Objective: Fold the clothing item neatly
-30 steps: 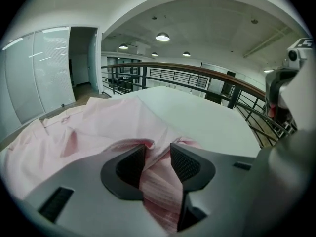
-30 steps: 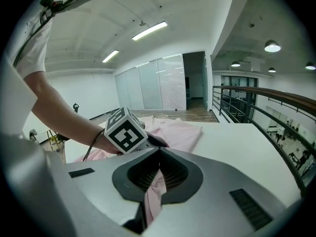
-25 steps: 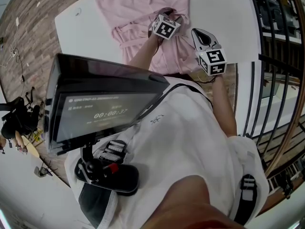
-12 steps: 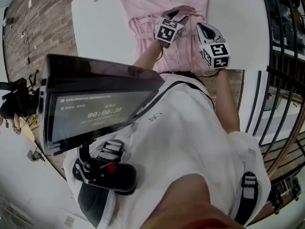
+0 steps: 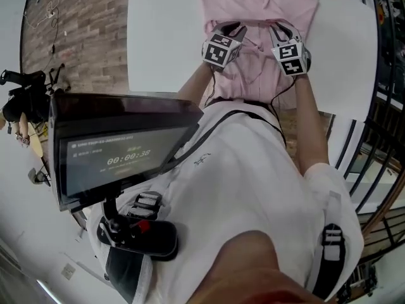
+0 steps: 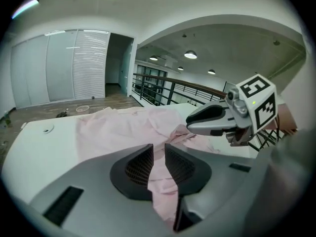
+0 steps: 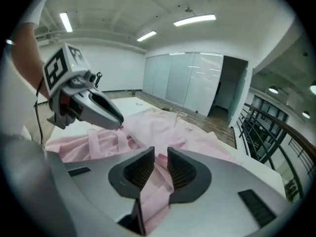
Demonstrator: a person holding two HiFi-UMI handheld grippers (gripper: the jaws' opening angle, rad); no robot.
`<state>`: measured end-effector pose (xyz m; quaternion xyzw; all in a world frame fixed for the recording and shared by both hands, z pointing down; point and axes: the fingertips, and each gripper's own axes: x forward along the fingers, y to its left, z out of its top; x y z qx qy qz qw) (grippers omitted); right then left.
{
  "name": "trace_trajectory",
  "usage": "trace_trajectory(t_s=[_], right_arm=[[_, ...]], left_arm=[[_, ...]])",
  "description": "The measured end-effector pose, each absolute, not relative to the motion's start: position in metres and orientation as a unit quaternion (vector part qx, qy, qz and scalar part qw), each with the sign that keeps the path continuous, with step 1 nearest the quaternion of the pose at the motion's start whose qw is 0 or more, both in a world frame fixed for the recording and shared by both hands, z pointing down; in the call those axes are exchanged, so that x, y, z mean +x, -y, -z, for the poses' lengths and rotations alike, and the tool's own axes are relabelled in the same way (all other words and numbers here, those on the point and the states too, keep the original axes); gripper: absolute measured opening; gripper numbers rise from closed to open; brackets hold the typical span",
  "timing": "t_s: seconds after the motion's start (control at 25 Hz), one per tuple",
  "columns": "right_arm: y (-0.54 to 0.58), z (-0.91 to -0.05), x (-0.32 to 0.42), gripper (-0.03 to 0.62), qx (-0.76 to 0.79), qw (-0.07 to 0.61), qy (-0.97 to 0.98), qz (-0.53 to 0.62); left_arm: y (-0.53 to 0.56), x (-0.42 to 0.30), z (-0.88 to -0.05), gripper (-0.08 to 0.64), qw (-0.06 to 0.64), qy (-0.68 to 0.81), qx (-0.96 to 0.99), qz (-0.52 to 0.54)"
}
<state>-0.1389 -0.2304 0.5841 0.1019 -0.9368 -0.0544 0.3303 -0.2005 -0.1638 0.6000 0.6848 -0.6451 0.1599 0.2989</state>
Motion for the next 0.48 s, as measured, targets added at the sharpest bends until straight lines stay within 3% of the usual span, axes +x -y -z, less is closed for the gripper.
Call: trace_trajectory(t_s=[0.12,0.48], right_arm=[[0.225,-0.604,-0.147,0.121,0.077,0.356,0.925,0.105],[0.206,-0.62,-0.176,0.152,0.044,0.386,0.902,0.189]], left_arm=[[0.142,-0.21,-0.601,0.015,0.295,0.656,0.675,-0.162],[0.095,-0.239,-0.597,0.014,0.306,0.675,0.656,-0.144]])
